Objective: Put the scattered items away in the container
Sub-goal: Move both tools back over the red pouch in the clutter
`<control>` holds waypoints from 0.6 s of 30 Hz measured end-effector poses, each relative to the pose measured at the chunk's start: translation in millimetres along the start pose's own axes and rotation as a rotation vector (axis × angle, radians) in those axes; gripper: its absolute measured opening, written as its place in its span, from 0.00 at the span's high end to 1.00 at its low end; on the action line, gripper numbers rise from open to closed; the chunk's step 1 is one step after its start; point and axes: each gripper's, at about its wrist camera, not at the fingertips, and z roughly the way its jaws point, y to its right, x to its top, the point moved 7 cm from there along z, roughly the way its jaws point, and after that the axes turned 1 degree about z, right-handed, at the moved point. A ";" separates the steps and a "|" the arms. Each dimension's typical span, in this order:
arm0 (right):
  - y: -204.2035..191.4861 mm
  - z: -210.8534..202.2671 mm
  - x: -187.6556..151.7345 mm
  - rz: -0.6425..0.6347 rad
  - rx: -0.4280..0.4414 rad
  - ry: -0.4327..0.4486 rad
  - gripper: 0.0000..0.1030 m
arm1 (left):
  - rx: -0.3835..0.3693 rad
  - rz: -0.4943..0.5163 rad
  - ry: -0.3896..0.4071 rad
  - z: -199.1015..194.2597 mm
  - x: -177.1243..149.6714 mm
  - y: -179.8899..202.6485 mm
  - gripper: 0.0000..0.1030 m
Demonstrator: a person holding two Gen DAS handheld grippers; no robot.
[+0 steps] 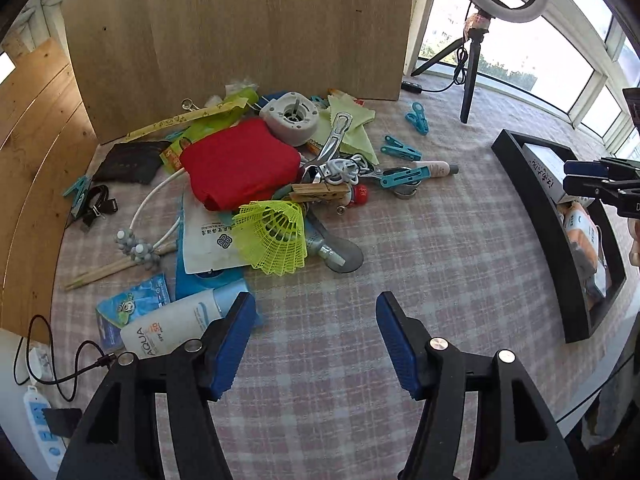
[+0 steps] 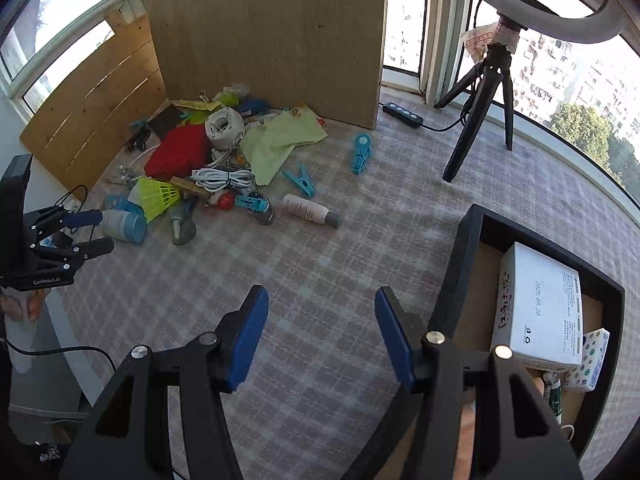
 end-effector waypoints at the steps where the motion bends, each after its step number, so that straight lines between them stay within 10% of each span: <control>1: -4.2 4.2 2.9 -0.012 -0.011 -0.003 0.47 | 0.015 0.008 -0.004 1.2 0.4 -9.4 0.41; 18: -128.2 82.8 135.6 0.068 0.269 -0.038 0.56 | -0.175 -0.443 0.046 52.3 65.2 -98.2 0.44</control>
